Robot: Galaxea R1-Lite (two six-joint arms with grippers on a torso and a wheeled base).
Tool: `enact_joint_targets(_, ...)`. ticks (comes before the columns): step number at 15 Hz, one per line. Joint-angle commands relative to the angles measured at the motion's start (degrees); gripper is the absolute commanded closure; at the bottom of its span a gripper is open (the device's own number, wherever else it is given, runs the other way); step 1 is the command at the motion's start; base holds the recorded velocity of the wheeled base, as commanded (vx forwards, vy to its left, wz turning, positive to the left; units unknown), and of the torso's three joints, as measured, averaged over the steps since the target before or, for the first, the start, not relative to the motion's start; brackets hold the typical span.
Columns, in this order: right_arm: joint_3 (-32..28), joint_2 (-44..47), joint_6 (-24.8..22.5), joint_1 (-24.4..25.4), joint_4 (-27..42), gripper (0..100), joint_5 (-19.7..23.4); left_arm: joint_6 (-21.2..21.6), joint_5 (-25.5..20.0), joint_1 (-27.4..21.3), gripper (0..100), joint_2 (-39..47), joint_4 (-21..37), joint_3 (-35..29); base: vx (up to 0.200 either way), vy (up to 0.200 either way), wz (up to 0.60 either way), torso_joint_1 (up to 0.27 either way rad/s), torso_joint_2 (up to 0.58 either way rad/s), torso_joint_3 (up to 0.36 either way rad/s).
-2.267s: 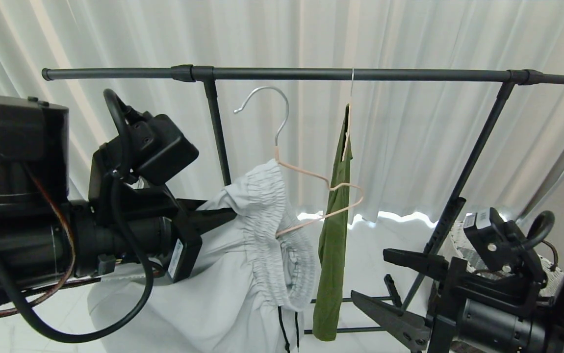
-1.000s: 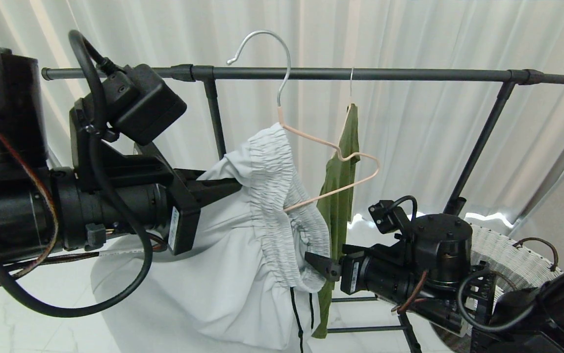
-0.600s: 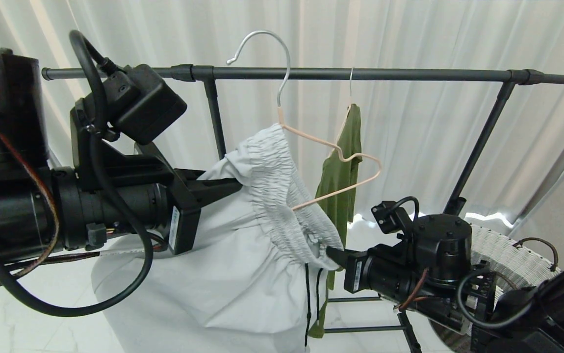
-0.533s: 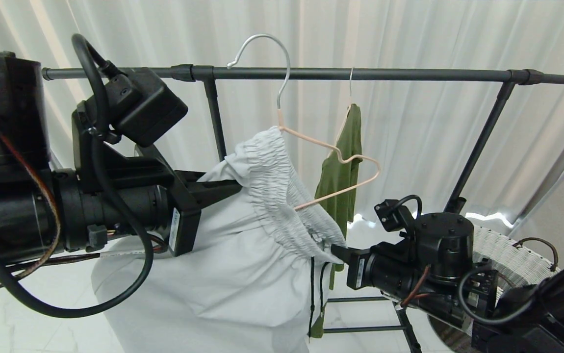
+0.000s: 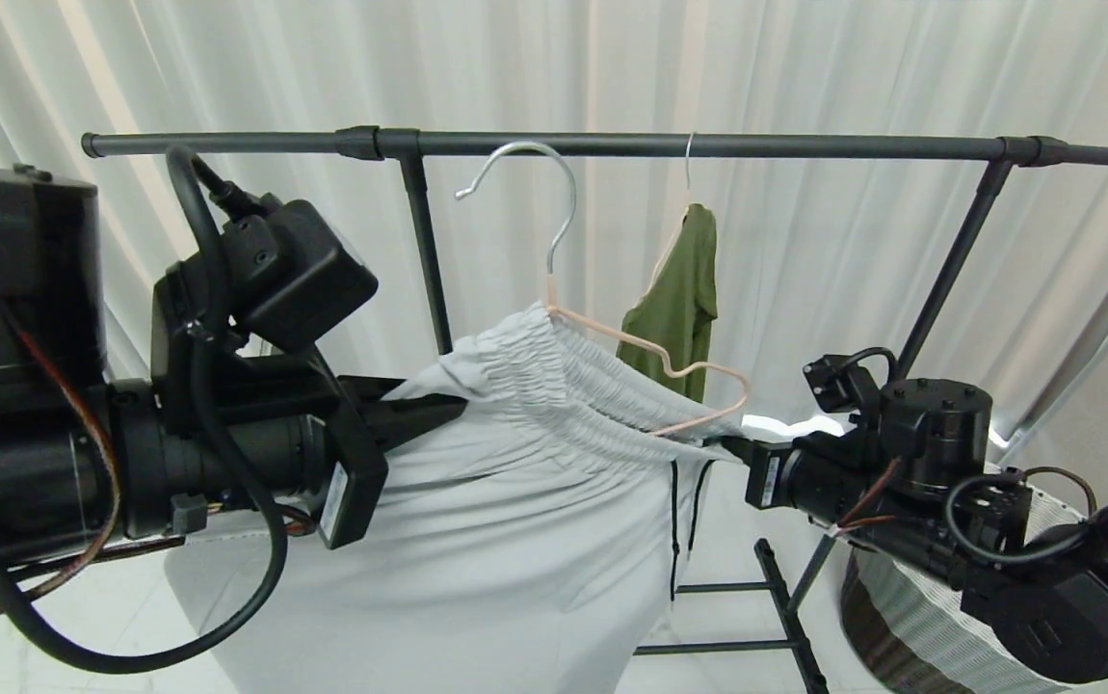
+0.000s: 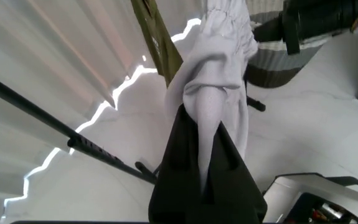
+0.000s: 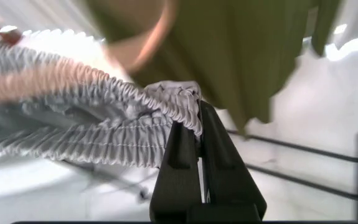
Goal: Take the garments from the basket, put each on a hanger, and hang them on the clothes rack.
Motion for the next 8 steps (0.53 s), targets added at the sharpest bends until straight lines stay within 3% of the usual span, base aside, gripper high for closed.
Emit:
enact_joint_targets(1, -0.2, -0.6, -0.8, -1.2, 0.1, 100, -0.1, 1.4, 0.1, 0.9, 100, -1.3, 0.0, 2.4, 0.000, 0.000, 0.00, 0.000, 0.00, 0.000)
enact_joint_targets(4, -0.4, -2.8, -2.8, -1.2, 2.5, 100, 0.3, 6.0, 5.2, 2.0, 100, -1.7, 0.1, 5.0, 0.000, 0.000, 0.00, 0.000, 0.00, 0.000)
enact_joint_targets(8, -0.4, -5.8, -4.5, -1.0, 5.2, 100, 0.4, 7.2, 8.2, 3.0, 100, -1.4, 0.4, 6.4, 0.000, 0.000, 0.00, 0.000, 0.00, 0.000)
